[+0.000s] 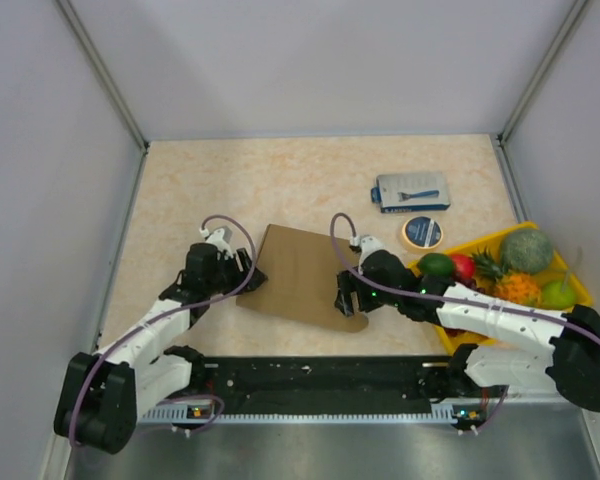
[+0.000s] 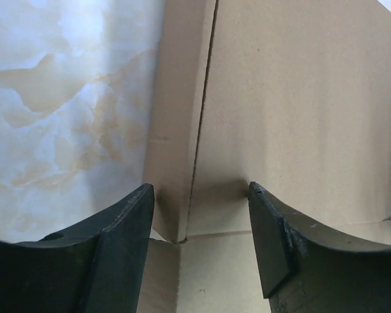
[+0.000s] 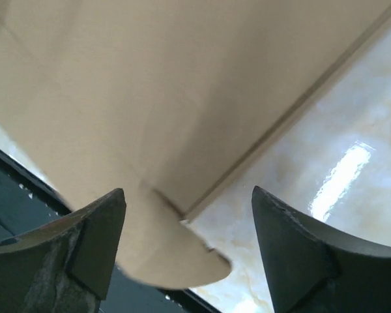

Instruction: Fold the paper box

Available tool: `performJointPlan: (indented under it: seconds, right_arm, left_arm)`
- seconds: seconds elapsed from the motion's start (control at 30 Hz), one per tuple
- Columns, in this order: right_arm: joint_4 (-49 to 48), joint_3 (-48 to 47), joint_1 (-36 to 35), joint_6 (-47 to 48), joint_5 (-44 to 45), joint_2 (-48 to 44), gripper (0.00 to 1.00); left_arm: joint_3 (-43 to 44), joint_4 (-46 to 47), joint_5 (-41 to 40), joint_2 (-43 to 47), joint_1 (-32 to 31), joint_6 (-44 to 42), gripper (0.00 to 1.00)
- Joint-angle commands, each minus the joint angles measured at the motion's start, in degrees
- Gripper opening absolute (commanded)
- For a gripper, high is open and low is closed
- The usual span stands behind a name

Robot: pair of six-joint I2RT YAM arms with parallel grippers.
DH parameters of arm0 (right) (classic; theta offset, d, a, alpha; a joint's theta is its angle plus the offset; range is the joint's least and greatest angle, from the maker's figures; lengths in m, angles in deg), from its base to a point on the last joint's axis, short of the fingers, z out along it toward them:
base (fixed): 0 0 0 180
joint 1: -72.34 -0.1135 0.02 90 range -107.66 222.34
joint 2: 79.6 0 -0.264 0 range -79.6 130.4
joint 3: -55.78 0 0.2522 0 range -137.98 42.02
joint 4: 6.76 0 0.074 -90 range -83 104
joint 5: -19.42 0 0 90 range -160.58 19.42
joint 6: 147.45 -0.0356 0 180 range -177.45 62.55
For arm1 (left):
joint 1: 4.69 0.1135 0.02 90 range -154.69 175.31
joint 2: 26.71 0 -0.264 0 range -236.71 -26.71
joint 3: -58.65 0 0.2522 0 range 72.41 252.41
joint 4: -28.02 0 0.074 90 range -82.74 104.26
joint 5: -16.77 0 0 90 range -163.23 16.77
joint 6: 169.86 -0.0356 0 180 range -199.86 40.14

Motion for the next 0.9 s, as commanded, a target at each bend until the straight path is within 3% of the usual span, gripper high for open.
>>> performJointPlan:
  seconds: [0.0, 0.13, 0.27, 0.33, 0.4, 0.5, 0.63, 0.73, 0.77, 0.83, 0.87]
  right_arm:
    - [19.1, -14.5, -9.2, 8.0, 23.8, -1.0, 0.81]
    - [20.7, -22.6, -20.1, 19.2, 27.1, 2.9, 0.91]
    - [17.1, -27.2, -34.1, 30.4, 34.1, 15.5, 0.94]
    - [15.0, -28.6, -37.3, 34.0, 39.9, 23.3, 0.95]
    - [14.4, -30.0, -39.8, 35.8, 45.0, 29.5, 0.95]
    - [14.3, -30.9, -40.9, 37.0, 53.7, 34.7, 0.93]
    - [12.7, -30.5, -40.9, 36.6, 63.8, 38.3, 0.86]
    - [12.2, -30.3, -40.8, 36.6, 65.4, 36.8, 0.70]
    - [12.0, -30.0, -40.8, 37.0, 64.9, 35.2, 0.56]
    - [11.3, -29.5, -40.8, 38.0, 64.9, 34.0, 0.41]
    - [11.3, -29.4, -40.5, 39.1, 65.3, 32.8, 0.23]
  left_arm:
    - [1.8, -2.9, 1.8, 2.2, 1.1, -2.0, 0.64]
    - [5.4, -14.0, 2.6, 12.9, 2.8, -1.7, 0.71]
    - [9.6, -22.3, -7.4, 26.6, 3.0, -0.1, 0.82]
    - [12.6, -26.5, -13.8, 28.2, 3.2, 4.2, 0.86]
    - [13.8, -28.9, -14.7, 29.0, 3.2, 6.6, 0.87]
    - [15.1, -31.6, -15.2, 27.9, 3.4, 9.4, 0.88]
    - [15.8, -34.8, -21.7, 28.2, 3.9, 11.9, 0.90]
    - [15.6, -34.0, -21.7, 30.2, 3.9, 12.5, 0.93]
    - [15.6, -33.6, -20.5, 30.1, 3.9, 12.2, 0.93]
    - [15.8, -32.5, -19.3, 29.3, 3.9, 10.1, 0.93]
    - [16.2, -32.5, -18.1, 27.6, 3.9, 9.3, 0.93]
